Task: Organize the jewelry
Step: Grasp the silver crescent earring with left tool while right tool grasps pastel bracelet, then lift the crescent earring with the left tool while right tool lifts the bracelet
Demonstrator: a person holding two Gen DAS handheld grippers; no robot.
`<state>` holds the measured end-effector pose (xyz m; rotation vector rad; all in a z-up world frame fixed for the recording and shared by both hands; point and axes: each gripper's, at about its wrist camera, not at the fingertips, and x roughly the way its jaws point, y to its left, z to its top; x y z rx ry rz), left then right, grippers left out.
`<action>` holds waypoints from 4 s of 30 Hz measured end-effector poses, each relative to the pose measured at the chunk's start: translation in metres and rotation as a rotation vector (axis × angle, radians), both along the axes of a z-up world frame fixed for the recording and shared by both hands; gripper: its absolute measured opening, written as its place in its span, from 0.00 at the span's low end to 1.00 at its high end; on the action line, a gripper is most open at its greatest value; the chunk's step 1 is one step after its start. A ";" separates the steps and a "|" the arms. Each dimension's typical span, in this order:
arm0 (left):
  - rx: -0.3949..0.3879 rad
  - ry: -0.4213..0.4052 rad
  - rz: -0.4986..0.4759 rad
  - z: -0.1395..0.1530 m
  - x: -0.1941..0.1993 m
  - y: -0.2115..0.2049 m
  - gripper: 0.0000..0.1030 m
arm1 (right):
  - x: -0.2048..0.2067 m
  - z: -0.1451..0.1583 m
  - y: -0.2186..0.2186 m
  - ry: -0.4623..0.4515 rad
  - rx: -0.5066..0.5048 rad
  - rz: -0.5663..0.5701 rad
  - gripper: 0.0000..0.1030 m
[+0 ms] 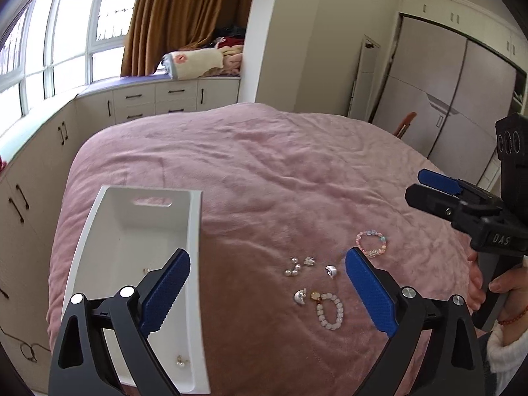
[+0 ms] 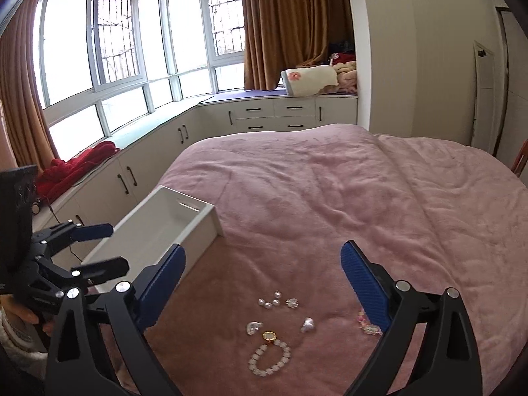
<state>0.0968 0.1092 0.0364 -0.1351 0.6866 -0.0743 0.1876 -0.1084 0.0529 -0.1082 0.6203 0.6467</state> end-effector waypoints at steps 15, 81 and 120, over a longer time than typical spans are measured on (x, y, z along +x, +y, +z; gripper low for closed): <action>0.196 0.085 -0.131 -0.090 0.034 -0.102 0.95 | 0.024 -0.082 -0.097 0.009 -0.126 -0.202 0.87; 0.008 0.278 -0.012 -0.183 0.083 -0.067 0.21 | 0.066 -0.178 -0.109 0.289 -0.089 -0.191 0.11; -0.120 0.046 0.184 -0.043 -0.015 0.090 0.22 | -0.007 0.002 0.107 -0.081 -0.105 0.127 0.08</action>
